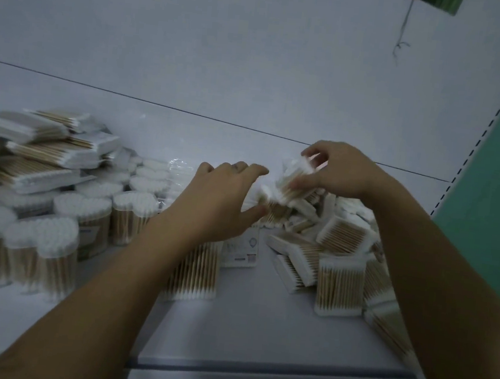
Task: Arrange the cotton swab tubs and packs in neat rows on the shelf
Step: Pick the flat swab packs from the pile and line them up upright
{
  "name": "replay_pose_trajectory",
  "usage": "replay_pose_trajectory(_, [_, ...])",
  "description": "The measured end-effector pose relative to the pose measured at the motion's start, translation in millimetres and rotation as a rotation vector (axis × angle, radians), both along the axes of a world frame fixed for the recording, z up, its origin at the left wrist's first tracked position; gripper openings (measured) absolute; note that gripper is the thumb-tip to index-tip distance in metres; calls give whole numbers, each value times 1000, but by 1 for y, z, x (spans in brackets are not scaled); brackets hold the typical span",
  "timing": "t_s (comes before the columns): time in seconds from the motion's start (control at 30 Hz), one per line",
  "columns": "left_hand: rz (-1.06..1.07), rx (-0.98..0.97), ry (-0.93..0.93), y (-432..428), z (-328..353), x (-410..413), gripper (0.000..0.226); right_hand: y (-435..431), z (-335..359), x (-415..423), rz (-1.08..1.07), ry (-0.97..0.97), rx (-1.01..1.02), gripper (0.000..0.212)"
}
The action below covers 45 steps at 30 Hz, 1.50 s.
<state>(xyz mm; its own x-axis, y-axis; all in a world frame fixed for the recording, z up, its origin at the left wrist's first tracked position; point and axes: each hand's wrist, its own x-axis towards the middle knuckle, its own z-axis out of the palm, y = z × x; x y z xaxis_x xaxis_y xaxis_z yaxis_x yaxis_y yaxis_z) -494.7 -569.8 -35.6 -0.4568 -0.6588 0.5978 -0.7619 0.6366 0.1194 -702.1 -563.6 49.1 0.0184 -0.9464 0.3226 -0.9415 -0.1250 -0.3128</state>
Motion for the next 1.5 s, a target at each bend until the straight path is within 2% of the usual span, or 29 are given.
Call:
replay_pose_trajectory(0.1, [-62, 40, 229, 5, 10, 1, 75, 19, 11, 12, 140, -304, -71, 51])
replay_pose_trajectory(0.2, [-131, -2, 401, 8, 18, 7, 65, 26, 7, 35, 230, -463, -97, 32])
replay_pose_trajectory(0.33, [-132, 52, 520, 16, 25, 29, 46, 26, 3, 62, 299, -577, -88, 40])
replay_pose_trajectory(0.47, [-59, 98, 584, 29, 27, 65, 38, 24, 8, 86, 442, -582, -54, 28])
replay_pose_trajectory(0.6, [81, 68, 507, 48, 34, 107, 35, 27, 16, 121, 567, -455, -59, 33])
replay_pose_trajectory(0.67, [172, 59, 408, 58, 37, 126, 34, 29, 18, 137, 586, -378, -70, 36])
replay_pose_trajectory(0.8, [348, 27, 217, 72, 33, 156, 49, 28, 17, 157, 585, -233, -69, 44])
replay_pose_trajectory(1.0, [436, 189, -128, 93, 18, 175, 61, 28, 9, 172, 613, 79, 58, 45])
replay_pose_trajectory(1.07, [427, 249, -182, 94, 15, 177, 70, 28, 5, 177, 616, 157, 108, 46])
replay_pose_trajectory(1.17, [421, 289, -247, 93, 11, 182, 98, 27, -3, 188, 637, 274, 151, 46])
replay_pose_trajectory(1.2, [427, 289, -263, 92, 11, 183, 99, 26, -6, 192, 639, 314, 150, 46])
replay_pose_trajectory(1.33, [438, 287, -305, 88, 7, 179, 77, 21, -22, 206, 598, 418, 145, 50])
replay_pose_trajectory(1.5, [448, 288, -310, 86, 1, 174, 76, 16, -41, 214, 503, 546, 53, 53])
